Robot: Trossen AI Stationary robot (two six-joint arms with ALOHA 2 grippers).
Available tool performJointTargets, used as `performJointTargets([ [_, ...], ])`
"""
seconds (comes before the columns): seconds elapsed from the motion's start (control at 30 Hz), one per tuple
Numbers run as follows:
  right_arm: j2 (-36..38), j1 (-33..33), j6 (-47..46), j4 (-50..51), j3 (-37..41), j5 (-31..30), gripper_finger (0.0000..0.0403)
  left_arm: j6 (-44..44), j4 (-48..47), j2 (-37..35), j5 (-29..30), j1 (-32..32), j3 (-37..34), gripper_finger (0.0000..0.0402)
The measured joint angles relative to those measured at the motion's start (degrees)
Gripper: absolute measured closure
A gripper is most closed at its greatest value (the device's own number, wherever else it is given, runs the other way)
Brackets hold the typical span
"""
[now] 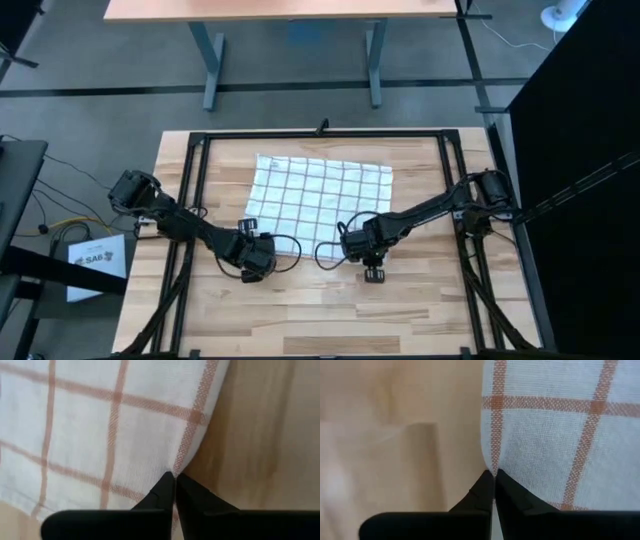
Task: Roll towel
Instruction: Roll the white squared towel
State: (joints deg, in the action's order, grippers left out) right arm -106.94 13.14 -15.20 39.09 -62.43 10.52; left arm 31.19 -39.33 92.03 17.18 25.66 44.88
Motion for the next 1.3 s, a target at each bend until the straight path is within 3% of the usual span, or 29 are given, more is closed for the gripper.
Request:
performJointTargets([
  [0.23, 2.2, 4.3, -6.1, -0.6, 0.3, 1.9, 0.0403, 3.4, -0.8, -3.7, -9.3, 2.2, 1.0, 0.0401],
  [0.53, 7.6, 4.4, -9.4, 1.1, 0.3, 2.1, 0.0403, 1.0, -3.1, -10.7, -16.1, -2.4, 1.2, 0.0401],
  [0.97, 8.4, -6.6, -2.4, 6.4, 0.3, 3.9, 0.0403, -12.6, -3.6, -11.9, -20.6, -15.1, 1.2, 0.0401],
  [1.3, 8.4, -17.3, 5.2, 7.8, 1.0, 8.7, 0.0403, -30.8, -3.1, -11.8, -30.7, -28.8, -1.1, 0.0401],
])
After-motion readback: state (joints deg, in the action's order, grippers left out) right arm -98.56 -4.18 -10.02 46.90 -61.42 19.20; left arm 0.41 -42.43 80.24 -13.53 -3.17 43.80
